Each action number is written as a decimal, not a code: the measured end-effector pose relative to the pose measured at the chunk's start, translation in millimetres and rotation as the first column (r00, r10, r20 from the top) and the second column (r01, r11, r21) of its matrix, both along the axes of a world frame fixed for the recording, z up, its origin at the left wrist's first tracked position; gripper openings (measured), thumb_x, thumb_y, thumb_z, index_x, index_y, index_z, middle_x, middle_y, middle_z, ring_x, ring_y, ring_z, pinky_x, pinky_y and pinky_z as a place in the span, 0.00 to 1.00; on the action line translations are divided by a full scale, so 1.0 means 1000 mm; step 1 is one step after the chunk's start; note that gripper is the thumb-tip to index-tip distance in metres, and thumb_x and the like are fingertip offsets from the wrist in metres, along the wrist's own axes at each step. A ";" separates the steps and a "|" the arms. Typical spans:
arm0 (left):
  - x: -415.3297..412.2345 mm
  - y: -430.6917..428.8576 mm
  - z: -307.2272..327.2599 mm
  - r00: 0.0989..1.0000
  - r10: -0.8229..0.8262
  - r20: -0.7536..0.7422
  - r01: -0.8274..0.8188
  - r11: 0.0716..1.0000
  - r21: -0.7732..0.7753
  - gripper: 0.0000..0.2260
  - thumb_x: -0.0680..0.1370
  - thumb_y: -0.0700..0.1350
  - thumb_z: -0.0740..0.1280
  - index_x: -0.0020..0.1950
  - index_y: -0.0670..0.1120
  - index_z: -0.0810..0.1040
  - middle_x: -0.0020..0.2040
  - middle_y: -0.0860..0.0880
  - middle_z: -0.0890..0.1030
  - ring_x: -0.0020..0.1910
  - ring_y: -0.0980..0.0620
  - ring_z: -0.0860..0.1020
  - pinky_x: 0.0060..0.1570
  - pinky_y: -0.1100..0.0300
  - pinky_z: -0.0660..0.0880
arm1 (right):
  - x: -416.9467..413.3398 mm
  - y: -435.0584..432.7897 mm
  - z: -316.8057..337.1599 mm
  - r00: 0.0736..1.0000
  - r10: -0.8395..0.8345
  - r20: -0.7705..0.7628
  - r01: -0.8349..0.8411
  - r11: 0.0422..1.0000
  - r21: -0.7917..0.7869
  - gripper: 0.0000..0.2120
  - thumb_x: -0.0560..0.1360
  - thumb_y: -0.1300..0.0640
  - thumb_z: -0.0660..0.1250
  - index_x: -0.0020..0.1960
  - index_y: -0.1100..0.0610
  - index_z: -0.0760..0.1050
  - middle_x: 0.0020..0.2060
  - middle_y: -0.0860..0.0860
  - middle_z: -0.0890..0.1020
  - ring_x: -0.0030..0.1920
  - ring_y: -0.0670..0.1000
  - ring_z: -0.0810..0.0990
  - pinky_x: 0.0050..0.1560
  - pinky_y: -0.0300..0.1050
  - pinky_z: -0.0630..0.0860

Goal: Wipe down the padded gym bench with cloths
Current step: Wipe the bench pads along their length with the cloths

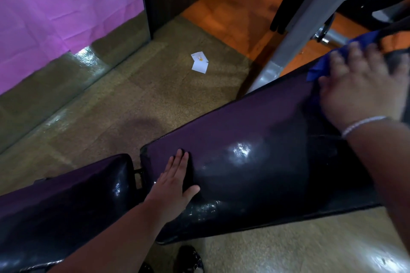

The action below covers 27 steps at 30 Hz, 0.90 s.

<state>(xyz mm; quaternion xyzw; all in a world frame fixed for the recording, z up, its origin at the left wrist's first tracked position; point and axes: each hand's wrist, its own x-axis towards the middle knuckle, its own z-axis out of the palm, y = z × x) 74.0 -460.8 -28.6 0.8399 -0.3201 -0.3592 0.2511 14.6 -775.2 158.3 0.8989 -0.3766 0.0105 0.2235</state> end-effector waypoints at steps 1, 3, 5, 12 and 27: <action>-0.001 -0.001 0.001 1.000 0.022 -0.014 -0.022 1.000 -0.019 0.37 0.77 0.56 0.59 0.70 0.56 0.31 0.70 0.61 0.31 0.71 0.59 0.33 0.71 0.57 0.43 | 0.001 0.021 -0.014 0.997 0.078 -0.026 -0.078 0.997 -0.006 0.22 0.75 0.48 0.53 0.66 0.54 0.69 0.68 0.57 0.71 0.69 0.58 0.67 0.69 0.61 0.54; -0.001 -0.002 0.001 0.997 0.071 -0.044 -0.073 0.995 -0.064 0.37 0.77 0.53 0.62 0.73 0.56 0.37 0.71 0.62 0.33 0.71 0.59 0.35 0.72 0.54 0.45 | -0.001 0.073 -0.046 0.961 0.262 -0.090 -0.253 0.962 0.104 0.25 0.74 0.48 0.53 0.67 0.55 0.70 0.68 0.57 0.72 0.67 0.57 0.69 0.67 0.60 0.53; -0.002 -0.002 0.001 0.991 0.114 -0.065 -0.119 0.989 -0.086 0.37 0.76 0.51 0.64 0.74 0.56 0.40 0.72 0.62 0.36 0.72 0.59 0.36 0.73 0.52 0.46 | -0.006 0.114 -0.075 0.926 0.351 -0.138 -0.315 0.922 0.226 0.28 0.75 0.47 0.49 0.72 0.56 0.64 0.72 0.56 0.66 0.71 0.56 0.65 0.68 0.63 0.47; -0.007 -0.020 0.016 0.949 0.308 -0.067 -0.314 0.941 -0.126 0.38 0.69 0.41 0.69 0.74 0.49 0.52 0.76 0.53 0.48 0.74 0.54 0.50 0.71 0.60 0.51 | -0.013 0.122 -0.085 0.891 0.401 -0.214 -0.341 0.901 0.266 0.27 0.79 0.46 0.50 0.76 0.53 0.54 0.76 0.52 0.57 0.76 0.53 0.56 0.69 0.61 0.38; -0.012 -0.147 0.060 0.953 0.000 0.302 0.120 0.916 -0.382 0.30 0.74 0.59 0.42 0.74 0.53 0.42 0.73 0.58 0.39 0.71 0.60 0.37 0.70 0.55 0.38 | -0.075 0.104 -0.061 0.918 0.383 -0.100 -0.357 0.911 0.207 0.25 0.75 0.49 0.53 0.68 0.58 0.70 0.69 0.55 0.71 0.69 0.56 0.69 0.69 0.63 0.53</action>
